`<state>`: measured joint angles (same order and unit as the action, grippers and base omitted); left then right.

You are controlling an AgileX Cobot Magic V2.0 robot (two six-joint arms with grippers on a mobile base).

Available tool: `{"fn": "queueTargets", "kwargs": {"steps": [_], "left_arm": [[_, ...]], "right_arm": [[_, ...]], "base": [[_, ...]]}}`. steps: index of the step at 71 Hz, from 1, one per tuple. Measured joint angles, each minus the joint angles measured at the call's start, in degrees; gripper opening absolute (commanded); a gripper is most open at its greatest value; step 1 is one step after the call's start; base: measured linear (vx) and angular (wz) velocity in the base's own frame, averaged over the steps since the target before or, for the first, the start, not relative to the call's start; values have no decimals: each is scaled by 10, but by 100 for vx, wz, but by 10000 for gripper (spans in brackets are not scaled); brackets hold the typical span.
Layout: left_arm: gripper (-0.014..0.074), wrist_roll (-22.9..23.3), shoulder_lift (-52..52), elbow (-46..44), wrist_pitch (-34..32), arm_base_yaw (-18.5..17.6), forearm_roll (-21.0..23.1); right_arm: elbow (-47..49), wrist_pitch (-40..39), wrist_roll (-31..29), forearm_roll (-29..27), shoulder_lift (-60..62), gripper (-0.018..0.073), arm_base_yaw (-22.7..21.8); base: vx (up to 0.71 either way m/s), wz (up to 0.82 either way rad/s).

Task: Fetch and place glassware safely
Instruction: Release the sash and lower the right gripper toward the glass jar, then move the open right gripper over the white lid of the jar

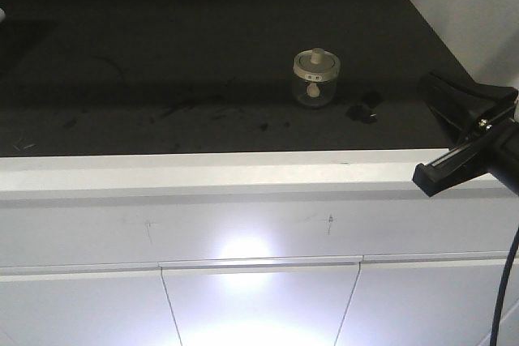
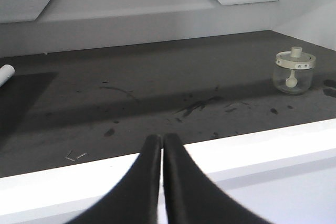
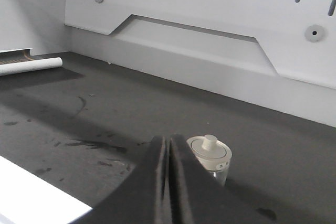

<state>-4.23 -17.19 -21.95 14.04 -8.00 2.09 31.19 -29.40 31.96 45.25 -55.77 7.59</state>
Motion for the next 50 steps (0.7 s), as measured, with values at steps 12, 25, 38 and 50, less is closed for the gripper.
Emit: {"fn": "queueTargets", "kwargs": {"steps": [12, 25, 38, 50], "left_arm": [[-7, 0, 0, 0, 0, 0, 0], [-7, -1, 0, 0, 0, 0, 1], [-7, -1, 0, 0, 0, 0, 1], [-7, -1, 0, 0, 0, 0, 1]], "right_arm": [[0, 2, 0, 0, 0, 128, 0], [0, 2, 0, 0, -4, 368, 0], [0, 0, 0, -4, -47, 498, 0], [36, -21, 0, -8, -128, 498, 0]], "base": [[0, 0], [0, 0], [0, 0], [0, 0]]}}
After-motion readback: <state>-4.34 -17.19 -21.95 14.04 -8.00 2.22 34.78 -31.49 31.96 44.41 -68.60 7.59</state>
